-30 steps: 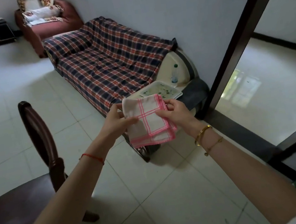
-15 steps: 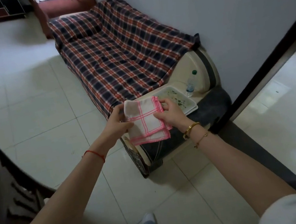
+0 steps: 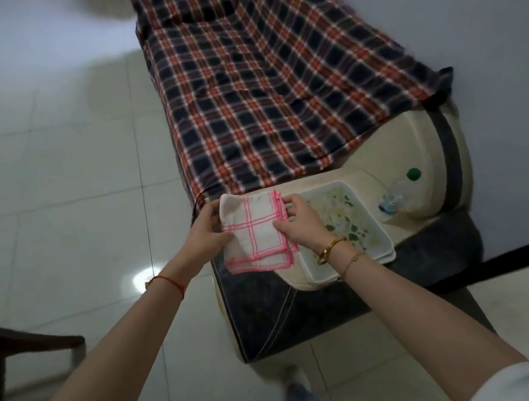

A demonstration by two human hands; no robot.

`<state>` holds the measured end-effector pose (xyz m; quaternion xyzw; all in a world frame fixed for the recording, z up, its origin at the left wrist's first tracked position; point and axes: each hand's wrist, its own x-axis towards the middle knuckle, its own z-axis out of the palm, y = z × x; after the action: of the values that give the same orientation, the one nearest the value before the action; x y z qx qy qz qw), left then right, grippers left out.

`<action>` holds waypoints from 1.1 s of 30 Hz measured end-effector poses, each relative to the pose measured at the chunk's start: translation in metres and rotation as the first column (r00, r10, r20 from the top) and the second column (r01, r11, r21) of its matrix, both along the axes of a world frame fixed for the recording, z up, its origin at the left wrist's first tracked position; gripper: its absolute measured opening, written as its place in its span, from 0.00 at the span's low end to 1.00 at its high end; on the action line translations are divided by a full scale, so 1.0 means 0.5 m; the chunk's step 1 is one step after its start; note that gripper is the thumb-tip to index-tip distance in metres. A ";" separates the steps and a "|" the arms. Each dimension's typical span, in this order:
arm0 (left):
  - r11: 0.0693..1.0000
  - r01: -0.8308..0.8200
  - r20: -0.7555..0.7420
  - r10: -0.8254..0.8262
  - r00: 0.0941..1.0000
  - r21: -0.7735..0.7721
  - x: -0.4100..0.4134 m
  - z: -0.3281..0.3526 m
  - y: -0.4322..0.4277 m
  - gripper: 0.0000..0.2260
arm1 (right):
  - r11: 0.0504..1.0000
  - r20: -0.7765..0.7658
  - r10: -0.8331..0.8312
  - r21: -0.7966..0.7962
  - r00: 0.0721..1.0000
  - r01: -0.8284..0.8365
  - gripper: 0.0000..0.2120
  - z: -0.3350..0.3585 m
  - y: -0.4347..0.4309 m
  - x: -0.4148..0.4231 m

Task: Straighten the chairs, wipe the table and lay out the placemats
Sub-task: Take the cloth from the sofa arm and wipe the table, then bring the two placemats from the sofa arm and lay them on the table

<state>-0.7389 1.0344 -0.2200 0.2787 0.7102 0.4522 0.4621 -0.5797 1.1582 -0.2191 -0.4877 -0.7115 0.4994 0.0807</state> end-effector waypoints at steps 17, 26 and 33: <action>0.958 -0.202 -0.027 0.201 0.979 -0.203 -0.027 -0.485 0.070 0.35 | 0.962 0.087 0.258 -0.115 0.962 -0.247 0.19 -0.499 0.123 -0.088; 0.926 -0.303 -0.223 0.254 0.941 -0.225 -0.014 -0.520 0.073 0.37 | 0.973 0.155 0.228 0.000 0.961 -0.231 0.11 -0.533 0.123 -0.088; 0.943 -0.313 -0.477 0.224 0.850 -0.114 0.003 -0.454 0.125 0.24 | 0.985 0.154 0.153 0.056 0.976 -0.164 0.11 -0.498 0.152 -0.069</action>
<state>-0.7376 1.0967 -0.4471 0.2303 0.8702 0.3651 0.2378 -0.6142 1.2342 -0.4679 -0.4624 -0.7688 0.4418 0.0037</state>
